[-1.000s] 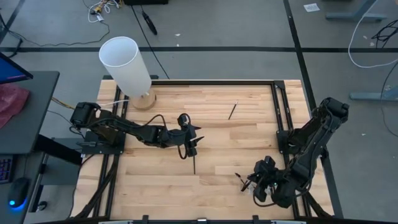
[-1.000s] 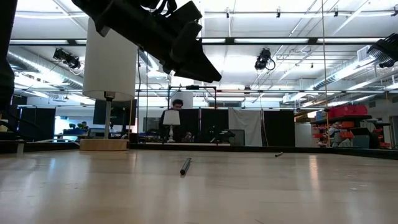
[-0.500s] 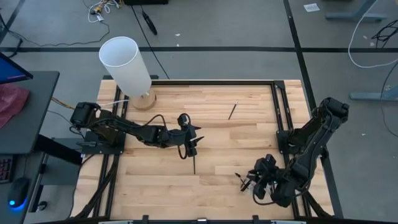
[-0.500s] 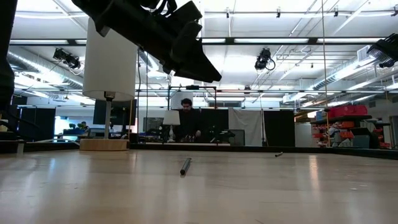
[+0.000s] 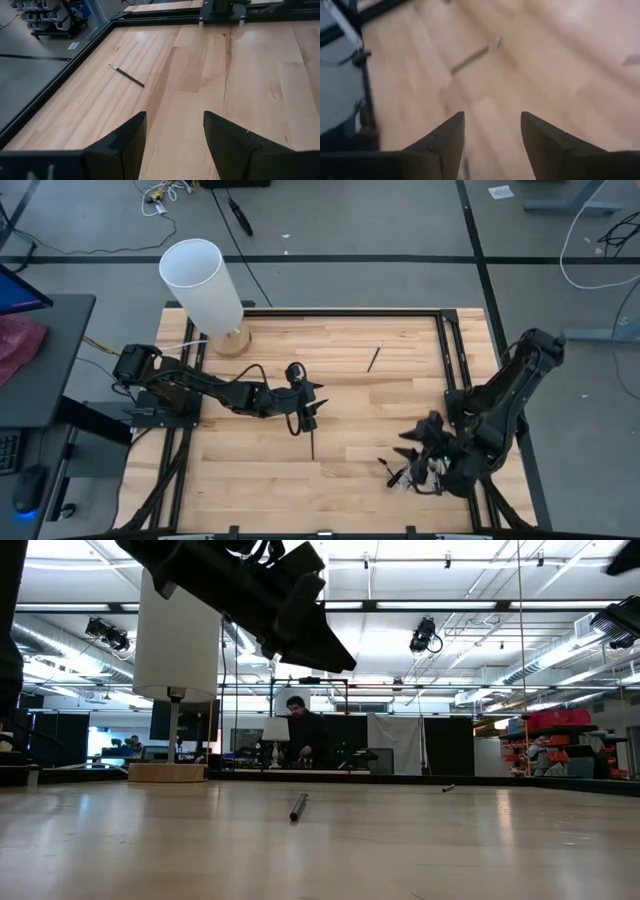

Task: Pick & Place Makeup Supplies
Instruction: Put the silver makeup brush into the transparent organizer

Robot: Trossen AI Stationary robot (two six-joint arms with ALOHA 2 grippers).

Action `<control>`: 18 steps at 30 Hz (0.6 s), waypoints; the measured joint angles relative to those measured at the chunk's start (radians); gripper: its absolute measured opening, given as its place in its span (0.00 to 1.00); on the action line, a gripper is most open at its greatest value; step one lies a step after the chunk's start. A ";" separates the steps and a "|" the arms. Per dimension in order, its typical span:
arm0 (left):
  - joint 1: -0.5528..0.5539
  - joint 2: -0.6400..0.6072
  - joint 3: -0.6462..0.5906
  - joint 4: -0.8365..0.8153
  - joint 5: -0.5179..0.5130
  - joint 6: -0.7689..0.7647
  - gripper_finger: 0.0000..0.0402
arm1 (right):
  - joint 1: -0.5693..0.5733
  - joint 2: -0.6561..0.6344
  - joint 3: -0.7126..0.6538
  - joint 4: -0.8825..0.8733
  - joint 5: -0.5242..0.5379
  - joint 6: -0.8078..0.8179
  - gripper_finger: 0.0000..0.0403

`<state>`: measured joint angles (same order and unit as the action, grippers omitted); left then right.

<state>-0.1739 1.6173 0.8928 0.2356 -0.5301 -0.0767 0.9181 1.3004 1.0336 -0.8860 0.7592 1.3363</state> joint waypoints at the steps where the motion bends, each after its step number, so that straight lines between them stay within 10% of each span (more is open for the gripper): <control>1: 0.000 0.000 0.000 0.000 0.000 -0.007 0.50 | -0.008 -0.009 0.000 0.000 0.038 -0.030 0.49; 10: -0.030 -0.044 0.000 -0.152 -0.106 -0.212 0.50 | -0.165 0.007 -0.018 0.065 0.295 -0.271 0.47; 18: -0.142 -0.061 0.000 -0.378 -0.103 -0.575 0.50 | -0.332 0.023 -0.238 0.558 0.325 -0.624 0.46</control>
<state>-0.3163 1.5563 0.8924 -0.1429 -0.6327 -0.6519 0.5859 1.3235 0.7959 -0.3283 1.0840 0.7123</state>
